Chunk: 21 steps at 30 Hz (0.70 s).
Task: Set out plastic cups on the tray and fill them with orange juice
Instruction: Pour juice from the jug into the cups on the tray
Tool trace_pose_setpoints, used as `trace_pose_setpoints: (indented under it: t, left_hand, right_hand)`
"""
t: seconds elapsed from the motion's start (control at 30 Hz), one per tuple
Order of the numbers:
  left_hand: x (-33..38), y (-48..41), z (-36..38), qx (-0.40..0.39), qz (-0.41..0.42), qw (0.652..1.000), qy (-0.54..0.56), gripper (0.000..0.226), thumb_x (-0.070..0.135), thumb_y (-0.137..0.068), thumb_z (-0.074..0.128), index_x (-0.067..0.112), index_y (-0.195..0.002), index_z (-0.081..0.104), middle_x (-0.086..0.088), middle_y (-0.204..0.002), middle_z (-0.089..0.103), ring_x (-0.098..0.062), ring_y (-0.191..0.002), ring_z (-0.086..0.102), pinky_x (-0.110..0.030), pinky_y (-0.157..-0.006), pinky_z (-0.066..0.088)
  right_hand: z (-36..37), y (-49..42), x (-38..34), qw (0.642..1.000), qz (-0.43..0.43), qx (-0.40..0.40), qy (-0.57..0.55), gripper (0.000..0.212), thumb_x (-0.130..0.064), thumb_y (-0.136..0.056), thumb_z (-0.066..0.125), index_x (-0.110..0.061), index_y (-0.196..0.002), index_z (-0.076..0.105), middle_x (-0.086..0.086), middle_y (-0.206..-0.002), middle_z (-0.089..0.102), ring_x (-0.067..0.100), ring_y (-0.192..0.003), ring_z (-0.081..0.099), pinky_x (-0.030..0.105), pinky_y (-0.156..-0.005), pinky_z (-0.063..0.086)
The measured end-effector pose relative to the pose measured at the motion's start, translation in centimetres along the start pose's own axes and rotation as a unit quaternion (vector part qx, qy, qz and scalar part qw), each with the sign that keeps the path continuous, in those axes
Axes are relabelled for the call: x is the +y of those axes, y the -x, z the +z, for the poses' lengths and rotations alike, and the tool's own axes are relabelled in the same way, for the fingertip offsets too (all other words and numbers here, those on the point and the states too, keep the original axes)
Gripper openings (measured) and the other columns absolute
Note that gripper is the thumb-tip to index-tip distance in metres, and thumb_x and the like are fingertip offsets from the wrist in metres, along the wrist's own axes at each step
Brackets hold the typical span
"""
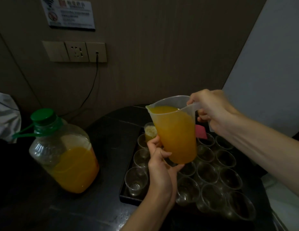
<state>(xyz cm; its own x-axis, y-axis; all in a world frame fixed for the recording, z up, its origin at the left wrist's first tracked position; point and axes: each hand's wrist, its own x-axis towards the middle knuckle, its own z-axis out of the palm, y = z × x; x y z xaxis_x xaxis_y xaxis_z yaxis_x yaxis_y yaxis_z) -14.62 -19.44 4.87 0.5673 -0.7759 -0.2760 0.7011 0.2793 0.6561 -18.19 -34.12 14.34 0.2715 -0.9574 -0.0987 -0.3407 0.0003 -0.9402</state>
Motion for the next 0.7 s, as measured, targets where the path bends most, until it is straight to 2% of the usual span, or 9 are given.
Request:
trace_pose_setpoints:
  t: [0.3,0.47,0.7]
  left_hand:
    - [-0.6,0.4,-0.3,-0.011,-0.018,1.0,0.011,0.044,0.001,-0.087,0.036,0.019,-0.123,0.052,0.001,-0.133,0.053,-0.022,-0.118,0.052,-0.068,-0.1,0.046]
    - [-1.3,0.1,-0.3,-0.006,-0.028,0.999,0.019,0.045,-0.001,-0.087,0.035,0.018,-0.125,0.051,-0.002,-0.135,0.054,-0.024,-0.119,0.052,-0.07,-0.102,0.043]
    - [-1.7,0.3,0.0,-0.008,-0.038,0.999,0.026,0.045,-0.002,-0.089,0.033,0.017,-0.126,0.049,0.0,-0.131,0.054,-0.02,-0.112,0.053,-0.069,-0.101,0.043]
  right_hand:
    - [0.0,0.3,0.2,1.0,0.003,0.009,0.024,0.02,-0.011,-0.079,0.069,-0.005,-0.099,0.067,0.001,-0.059,0.046,0.006,-0.036,0.037,0.024,-0.041,0.036]
    - [-0.1,0.2,0.7,0.999,0.009,0.011,0.041,0.02,-0.013,-0.08,0.069,-0.007,-0.099,0.066,0.003,-0.065,0.047,0.012,-0.05,0.04,0.026,-0.048,0.037]
    - [-0.5,-0.1,0.8,0.999,0.014,0.003,0.051,0.019,-0.012,-0.082,0.069,-0.009,-0.1,0.064,0.001,-0.064,0.047,0.009,-0.045,0.04,0.024,-0.045,0.037]
